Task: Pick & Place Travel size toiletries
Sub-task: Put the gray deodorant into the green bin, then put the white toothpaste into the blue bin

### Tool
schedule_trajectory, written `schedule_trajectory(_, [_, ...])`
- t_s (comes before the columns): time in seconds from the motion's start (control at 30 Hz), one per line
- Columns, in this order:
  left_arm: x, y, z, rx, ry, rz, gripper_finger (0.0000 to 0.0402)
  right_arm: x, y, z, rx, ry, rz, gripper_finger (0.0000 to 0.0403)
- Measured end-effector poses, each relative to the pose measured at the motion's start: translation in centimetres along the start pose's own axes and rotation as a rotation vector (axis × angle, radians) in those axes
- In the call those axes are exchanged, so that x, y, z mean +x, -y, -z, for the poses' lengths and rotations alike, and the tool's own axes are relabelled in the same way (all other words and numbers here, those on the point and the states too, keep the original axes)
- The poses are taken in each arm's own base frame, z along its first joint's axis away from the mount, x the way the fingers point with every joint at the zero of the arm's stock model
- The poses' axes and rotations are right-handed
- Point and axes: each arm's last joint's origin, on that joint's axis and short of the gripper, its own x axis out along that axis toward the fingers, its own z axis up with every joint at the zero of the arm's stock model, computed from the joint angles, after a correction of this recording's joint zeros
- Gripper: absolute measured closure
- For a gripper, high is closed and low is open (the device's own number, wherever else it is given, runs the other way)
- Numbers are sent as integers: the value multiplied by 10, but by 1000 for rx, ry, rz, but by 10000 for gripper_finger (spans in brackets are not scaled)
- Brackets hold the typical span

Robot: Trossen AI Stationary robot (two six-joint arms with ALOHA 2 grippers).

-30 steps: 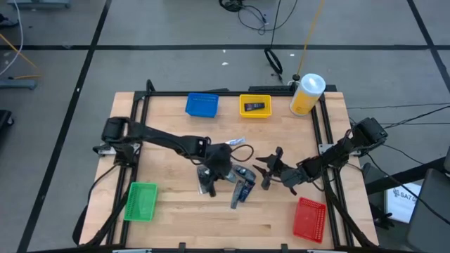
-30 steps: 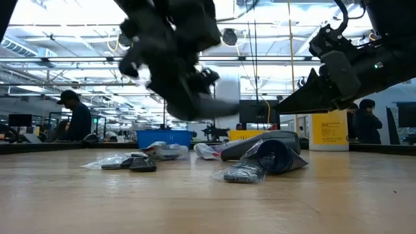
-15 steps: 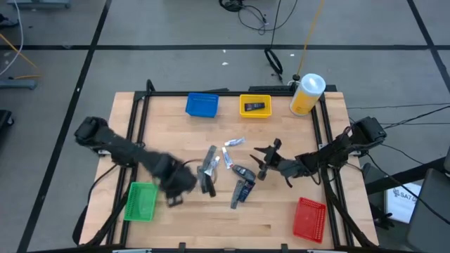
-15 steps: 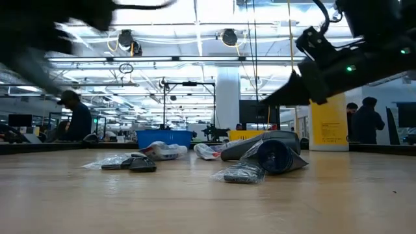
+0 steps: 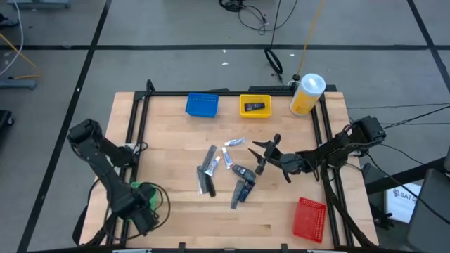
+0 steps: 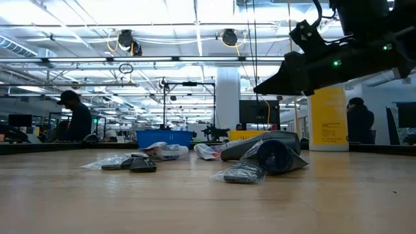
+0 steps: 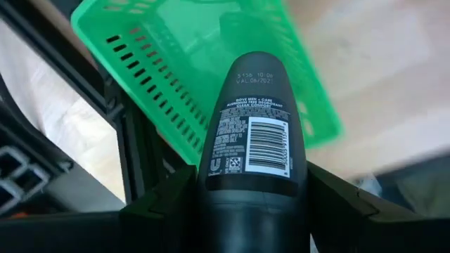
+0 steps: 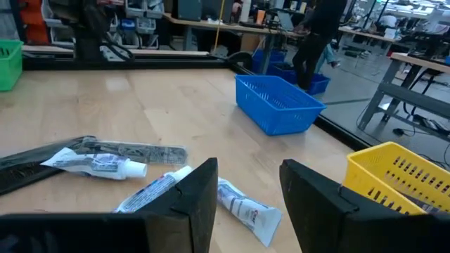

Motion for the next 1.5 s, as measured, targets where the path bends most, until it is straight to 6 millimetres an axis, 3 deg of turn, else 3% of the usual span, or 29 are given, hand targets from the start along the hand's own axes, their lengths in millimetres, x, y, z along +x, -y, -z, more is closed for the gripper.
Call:
schedule_trajectory(0.3, [52, -7, -27, -156, -40, -87, 191, -1, -3, -1, 33, 7, -101, 257])
schedule_trajectory(0.57, [64, -13, -40, -181, -21, -128, 158, -1, -4, -1, 39, 4, -107, 257])
schedule_trajectory(0.8, [64, -12, -46, -139, -32, -122, 118, -1, -4, -1, 39, 4, -107, 257])
schedule_trajectory(0.97, [48, -20, -48, -87, -85, -92, 101, -1, -4, -1, 39, 4, -108, 257])
schedule_trajectory(1.13, [4, -31, -49, -61, 32, 131, 101, -1, -4, -1, 39, 4, -107, 257])
schedule_trajectory(1.23, [-22, -35, -50, 26, 254, 326, 110, -1, -4, 0, 35, 0, -107, 257])
schedule_trajectory(1.33, [-36, -33, -55, 148, 607, 465, 121, -1, -4, 1, 27, -8, -107, 257])
schedule_trajectory(1.4, [-41, -29, -61, 241, 784, 489, 127, -1, -3, 2, 26, -22, -107, 257])
schedule_trajectory(1.5, [-40, -17, -78, 433, 878, 451, 135, -1, -3, 7, 41, -61, -111, 257])
